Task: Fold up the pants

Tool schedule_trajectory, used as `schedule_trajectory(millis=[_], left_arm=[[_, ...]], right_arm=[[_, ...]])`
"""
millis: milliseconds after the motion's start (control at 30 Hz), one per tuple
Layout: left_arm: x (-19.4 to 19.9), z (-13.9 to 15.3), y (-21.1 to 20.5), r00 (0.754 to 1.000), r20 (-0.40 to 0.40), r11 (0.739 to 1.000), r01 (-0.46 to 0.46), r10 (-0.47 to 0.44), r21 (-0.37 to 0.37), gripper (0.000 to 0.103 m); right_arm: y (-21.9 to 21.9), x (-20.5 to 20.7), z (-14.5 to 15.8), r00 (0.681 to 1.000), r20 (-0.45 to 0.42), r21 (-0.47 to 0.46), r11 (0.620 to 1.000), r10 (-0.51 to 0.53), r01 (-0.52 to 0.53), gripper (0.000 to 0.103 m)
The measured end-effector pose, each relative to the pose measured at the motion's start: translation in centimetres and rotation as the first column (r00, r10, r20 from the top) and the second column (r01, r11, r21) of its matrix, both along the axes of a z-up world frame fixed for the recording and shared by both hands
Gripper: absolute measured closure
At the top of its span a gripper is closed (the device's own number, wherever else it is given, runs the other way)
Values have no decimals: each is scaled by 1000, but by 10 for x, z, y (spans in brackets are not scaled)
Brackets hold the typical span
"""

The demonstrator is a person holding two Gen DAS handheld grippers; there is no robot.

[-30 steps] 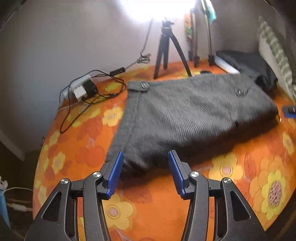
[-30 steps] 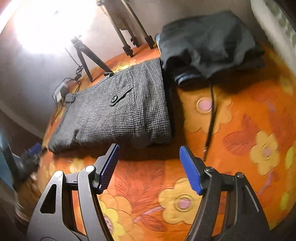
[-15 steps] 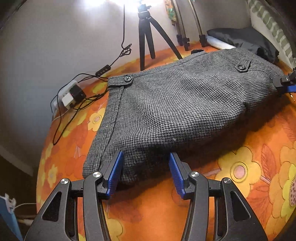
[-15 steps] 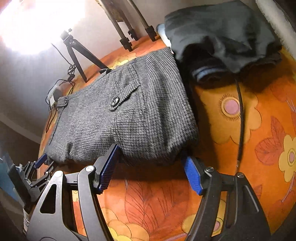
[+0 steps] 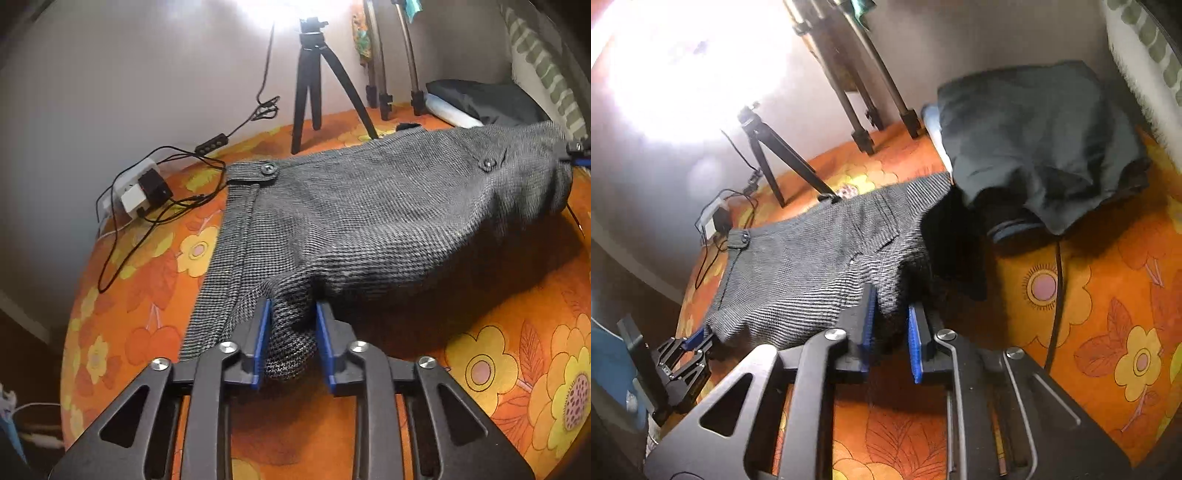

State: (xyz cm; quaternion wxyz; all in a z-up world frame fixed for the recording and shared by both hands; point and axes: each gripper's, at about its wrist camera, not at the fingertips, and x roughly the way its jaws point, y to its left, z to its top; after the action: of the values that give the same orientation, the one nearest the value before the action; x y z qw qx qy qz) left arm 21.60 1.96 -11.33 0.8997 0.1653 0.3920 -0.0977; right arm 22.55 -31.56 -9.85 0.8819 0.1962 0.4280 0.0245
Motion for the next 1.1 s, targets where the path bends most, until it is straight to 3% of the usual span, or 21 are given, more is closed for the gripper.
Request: schedule_trajectory(millis=[33,67,233,333,467,633,767,900,967,1000,1033,1100], left_arm=[[-1,2,4,1000,2,1000,-16,16,3,50],[-2,5,8,1000,10,1000,-28,28,2,46],[-14,24,46,996,28,996,-81,83,-49,45],[-21,32,73,991,34,989,-123,127,-84,45],[-26,28,94,991,-7,981,-136,137,-139,46],[-28,4,84,994,-94,986,-76,62,-146,46],[-29,-14,70,992,-124,994,-43,31,-97,46],[-19,-25,69,988,-150,992,-61,43,-113,46],[-15,-27,69,987,-155,989,-68,48,-132,46],[-12,-28,67,987,-152,989,-67,46,-135,53],[-11,-29,66,987,-150,988,-68,47,-136,67],[-8,-29,66,988,-146,986,-78,56,-146,76]], right_arm=[[-1,1,-4,1000,-12,0,1000,0,0,86],[-2,2,-6,1000,-19,-10,1000,-2,2,86],[-1,2,-14,998,-60,-56,998,21,-24,78],[3,-9,-1,999,-18,-154,987,35,-38,61],[22,-26,18,991,52,-240,964,126,-111,59],[77,-37,11,944,30,-352,887,329,-298,59],[105,-36,-8,915,-27,-417,827,403,-376,59],[120,-36,-24,893,-74,-463,778,445,-426,58],[128,-35,-32,880,-98,-485,750,465,-450,49],[130,-34,-36,874,-107,-492,739,473,-460,48],[132,-34,-38,873,-112,-498,733,475,-463,47],[136,-32,-44,870,-125,-516,717,478,-468,47]])
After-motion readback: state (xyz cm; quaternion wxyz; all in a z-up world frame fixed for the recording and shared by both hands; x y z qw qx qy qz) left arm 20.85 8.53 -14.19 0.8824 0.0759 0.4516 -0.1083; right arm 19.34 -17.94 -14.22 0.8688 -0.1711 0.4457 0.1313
